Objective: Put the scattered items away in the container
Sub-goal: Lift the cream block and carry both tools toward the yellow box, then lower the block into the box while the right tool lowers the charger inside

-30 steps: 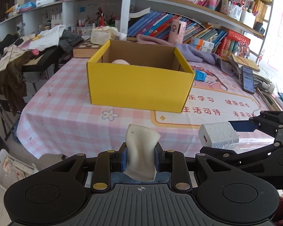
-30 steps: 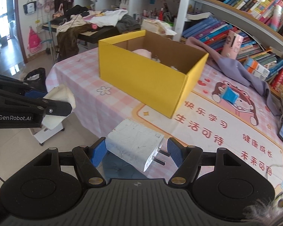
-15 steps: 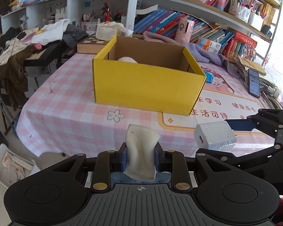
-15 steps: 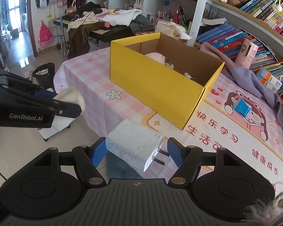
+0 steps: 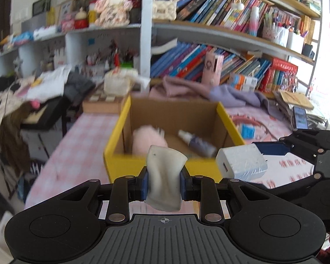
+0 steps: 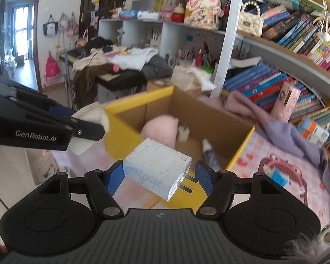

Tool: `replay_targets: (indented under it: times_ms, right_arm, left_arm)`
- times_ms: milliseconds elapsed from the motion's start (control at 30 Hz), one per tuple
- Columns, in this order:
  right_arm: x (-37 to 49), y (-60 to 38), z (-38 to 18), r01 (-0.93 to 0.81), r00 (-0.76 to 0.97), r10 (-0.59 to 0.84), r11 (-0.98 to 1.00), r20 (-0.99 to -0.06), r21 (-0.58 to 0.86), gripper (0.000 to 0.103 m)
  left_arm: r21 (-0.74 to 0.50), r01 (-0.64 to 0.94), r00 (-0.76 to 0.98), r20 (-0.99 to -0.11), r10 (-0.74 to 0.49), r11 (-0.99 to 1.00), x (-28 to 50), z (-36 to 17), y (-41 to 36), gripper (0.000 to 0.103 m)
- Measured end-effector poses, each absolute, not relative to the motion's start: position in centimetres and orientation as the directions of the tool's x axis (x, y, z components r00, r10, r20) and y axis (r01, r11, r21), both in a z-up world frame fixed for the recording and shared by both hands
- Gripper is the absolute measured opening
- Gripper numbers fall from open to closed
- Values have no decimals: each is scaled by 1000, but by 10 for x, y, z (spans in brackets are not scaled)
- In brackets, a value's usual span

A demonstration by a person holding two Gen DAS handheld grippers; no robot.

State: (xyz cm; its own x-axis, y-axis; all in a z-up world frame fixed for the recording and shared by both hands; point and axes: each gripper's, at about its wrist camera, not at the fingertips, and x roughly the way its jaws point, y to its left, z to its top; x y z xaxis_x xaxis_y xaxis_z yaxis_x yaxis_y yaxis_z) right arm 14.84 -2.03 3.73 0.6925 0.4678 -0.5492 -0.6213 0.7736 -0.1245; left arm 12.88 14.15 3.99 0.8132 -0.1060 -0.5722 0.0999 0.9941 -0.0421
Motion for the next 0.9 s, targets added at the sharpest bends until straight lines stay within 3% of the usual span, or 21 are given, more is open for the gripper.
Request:
replay_targets:
  times_ms: [333, 567, 900]
  right_arm:
    - [224, -3, 33, -623, 682, 439, 768, -584, -150, 68]
    - [275, 12, 15, -652, 664, 386, 718, -640, -243, 68]
    - [327, 47, -28, -779, 581, 260, 452, -771, -434, 69]
  left_arm:
    - [24, 209, 796, -585, -156, 978, 222, 50, 137, 26]
    - [63, 301, 709, -682, -179, 952, 290, 27, 124, 26]
    - [100, 399, 553, -819, -153, 911, 364, -23, 102, 26]
